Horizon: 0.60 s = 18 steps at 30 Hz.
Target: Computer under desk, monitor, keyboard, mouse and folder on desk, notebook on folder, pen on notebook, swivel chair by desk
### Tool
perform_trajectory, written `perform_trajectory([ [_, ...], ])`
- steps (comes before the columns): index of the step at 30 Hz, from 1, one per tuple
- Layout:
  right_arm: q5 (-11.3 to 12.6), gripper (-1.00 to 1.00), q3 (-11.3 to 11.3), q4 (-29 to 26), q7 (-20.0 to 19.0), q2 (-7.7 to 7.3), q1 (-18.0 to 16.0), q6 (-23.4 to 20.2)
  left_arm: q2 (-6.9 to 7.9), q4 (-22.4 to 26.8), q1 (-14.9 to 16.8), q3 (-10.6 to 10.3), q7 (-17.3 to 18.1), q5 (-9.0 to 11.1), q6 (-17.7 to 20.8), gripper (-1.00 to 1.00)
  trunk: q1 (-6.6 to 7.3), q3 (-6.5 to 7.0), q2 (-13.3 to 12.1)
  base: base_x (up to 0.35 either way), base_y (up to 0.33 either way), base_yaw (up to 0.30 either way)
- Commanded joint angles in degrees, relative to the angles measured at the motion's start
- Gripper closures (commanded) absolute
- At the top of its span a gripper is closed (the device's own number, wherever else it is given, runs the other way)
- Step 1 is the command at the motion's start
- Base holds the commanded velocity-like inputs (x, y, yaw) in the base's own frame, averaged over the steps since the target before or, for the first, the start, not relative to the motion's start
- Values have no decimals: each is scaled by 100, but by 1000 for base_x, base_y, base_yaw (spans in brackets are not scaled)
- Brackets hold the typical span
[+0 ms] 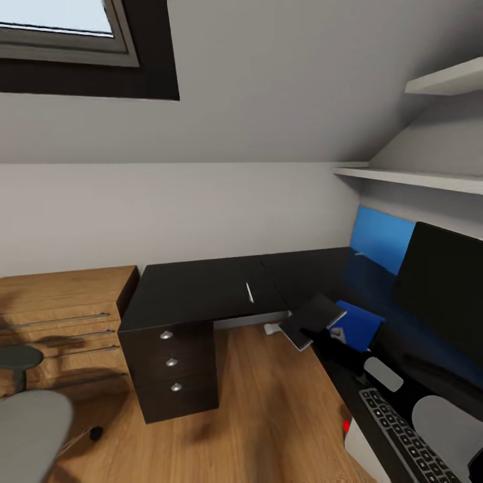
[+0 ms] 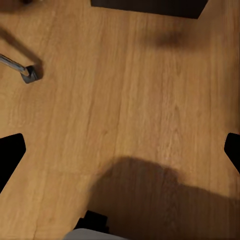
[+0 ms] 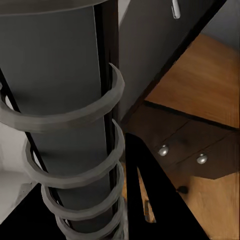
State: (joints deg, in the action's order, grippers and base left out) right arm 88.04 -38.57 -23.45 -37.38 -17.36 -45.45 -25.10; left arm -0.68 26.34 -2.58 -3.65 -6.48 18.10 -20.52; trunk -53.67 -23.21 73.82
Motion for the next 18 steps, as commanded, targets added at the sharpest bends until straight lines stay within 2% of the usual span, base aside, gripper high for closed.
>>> perform_trajectory([
  [1,-59,100,-27,-39,-43,-4,-8,-30,2,8,-4,-39,-47,27,-12,-100,0,-5,4,0,0,-206],
  [7,-300,100,-28,-193,-303,-5,-8,-30,-2,-3,-1,-39,-41,27,-17,-100,0,-5,4,0,0,-151],
  [18,-348,100,-38,-216,-390,-4,-8,-30,-2,-101,-1,-47,106,25,-55,-100,0,-5,4,0,0,-26],
])
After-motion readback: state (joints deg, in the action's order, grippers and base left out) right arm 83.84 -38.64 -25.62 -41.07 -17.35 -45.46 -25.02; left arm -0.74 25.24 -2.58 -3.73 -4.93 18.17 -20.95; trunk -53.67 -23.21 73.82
